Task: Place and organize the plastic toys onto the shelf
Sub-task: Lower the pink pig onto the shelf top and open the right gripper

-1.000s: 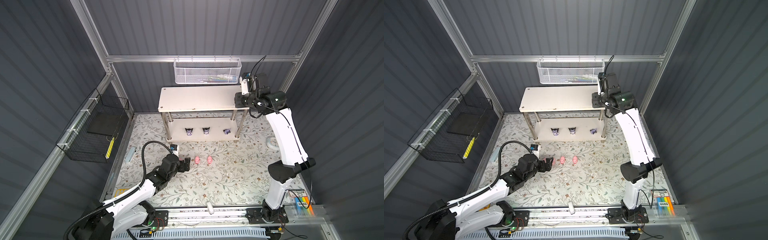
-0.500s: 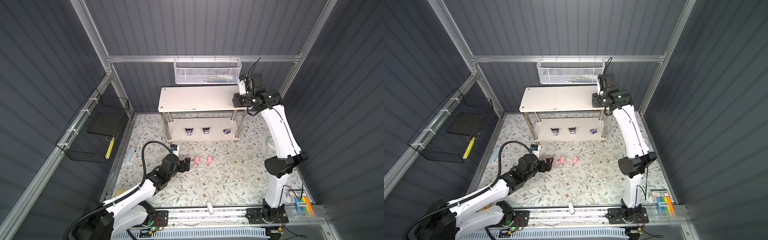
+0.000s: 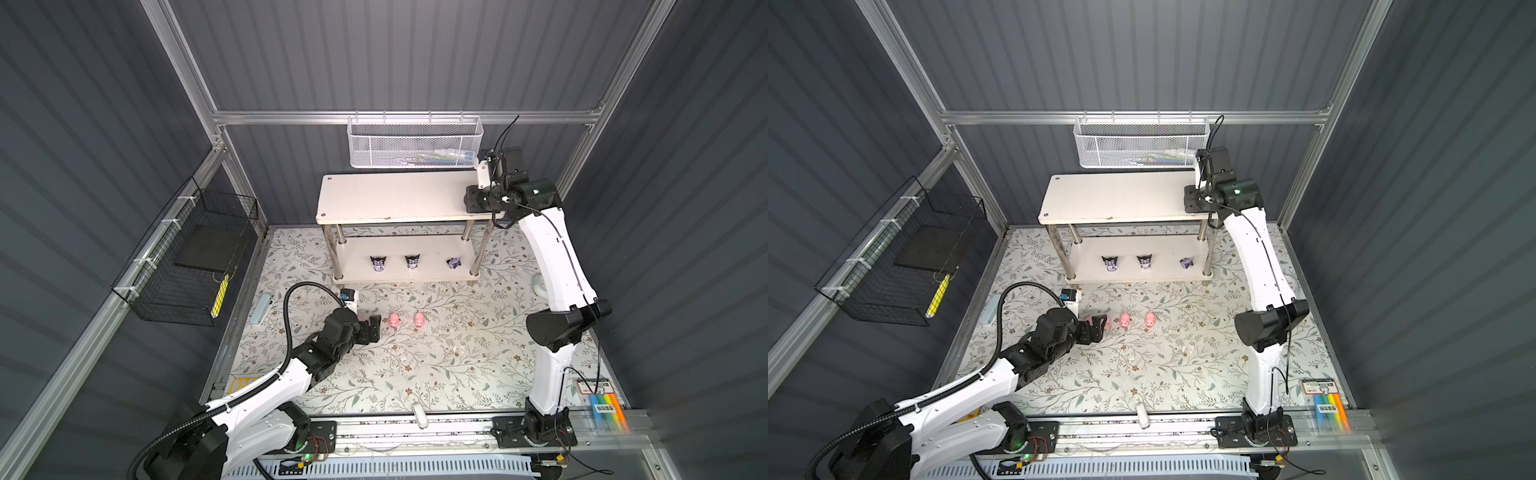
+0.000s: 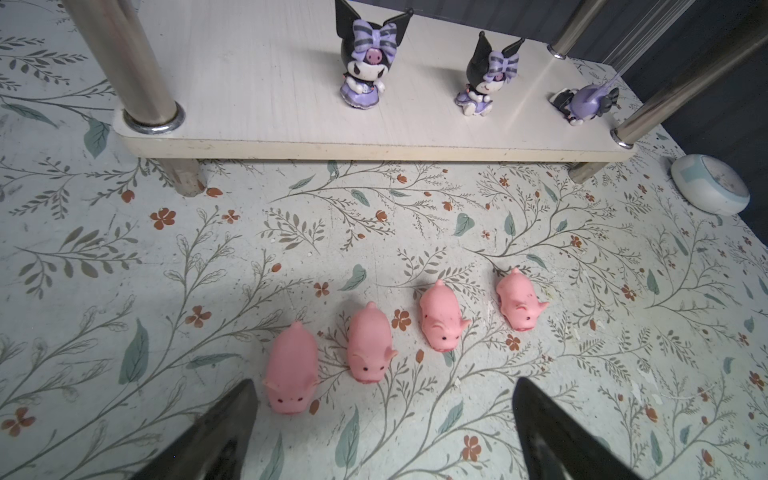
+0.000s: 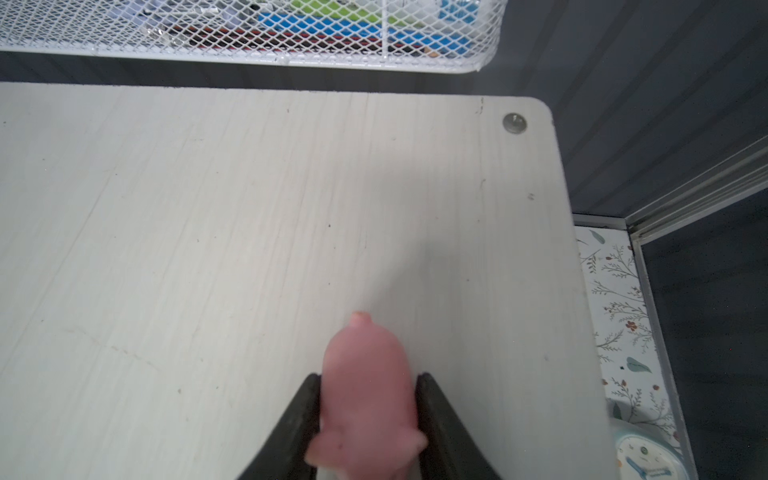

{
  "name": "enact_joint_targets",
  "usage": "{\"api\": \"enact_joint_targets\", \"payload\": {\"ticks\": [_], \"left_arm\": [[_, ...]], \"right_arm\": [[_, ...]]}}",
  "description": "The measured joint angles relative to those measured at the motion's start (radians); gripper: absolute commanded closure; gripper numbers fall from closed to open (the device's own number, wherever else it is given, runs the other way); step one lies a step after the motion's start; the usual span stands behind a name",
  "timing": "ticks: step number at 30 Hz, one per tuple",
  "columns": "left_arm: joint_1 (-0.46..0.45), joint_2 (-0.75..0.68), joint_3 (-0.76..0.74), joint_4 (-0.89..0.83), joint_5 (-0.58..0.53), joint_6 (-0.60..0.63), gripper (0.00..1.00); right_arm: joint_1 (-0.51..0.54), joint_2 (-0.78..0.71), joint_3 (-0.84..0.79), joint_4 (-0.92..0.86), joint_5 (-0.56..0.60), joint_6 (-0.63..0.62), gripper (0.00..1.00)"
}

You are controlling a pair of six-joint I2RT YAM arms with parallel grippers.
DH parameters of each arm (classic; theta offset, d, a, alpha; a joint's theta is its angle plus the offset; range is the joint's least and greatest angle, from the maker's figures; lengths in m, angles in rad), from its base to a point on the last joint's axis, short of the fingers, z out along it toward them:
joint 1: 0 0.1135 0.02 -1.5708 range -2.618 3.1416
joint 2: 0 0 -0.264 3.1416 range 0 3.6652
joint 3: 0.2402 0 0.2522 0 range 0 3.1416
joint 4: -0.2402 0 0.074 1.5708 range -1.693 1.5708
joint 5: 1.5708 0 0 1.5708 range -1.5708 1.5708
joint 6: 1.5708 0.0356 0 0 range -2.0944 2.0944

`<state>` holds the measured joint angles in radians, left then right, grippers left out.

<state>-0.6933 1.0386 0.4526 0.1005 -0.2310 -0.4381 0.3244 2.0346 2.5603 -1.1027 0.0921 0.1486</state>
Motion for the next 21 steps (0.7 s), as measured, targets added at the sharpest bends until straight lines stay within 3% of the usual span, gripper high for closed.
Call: {"api": "enact_joint_targets", "payload": {"ticks": [6, 21], "left_arm": [[0.000, 0.001, 0.000, 0.007, 0.000, 0.000, 0.04], [0.000, 0.017, 0.000, 0.010, 0.000, 0.000, 0.04]], "right_arm": [[-0.004, 0.022, 0.028, 0.003, -0.016, 0.000, 0.56], [-0.004, -0.017, 0.026, 0.038, -0.027, 0.005, 0.34]]}}
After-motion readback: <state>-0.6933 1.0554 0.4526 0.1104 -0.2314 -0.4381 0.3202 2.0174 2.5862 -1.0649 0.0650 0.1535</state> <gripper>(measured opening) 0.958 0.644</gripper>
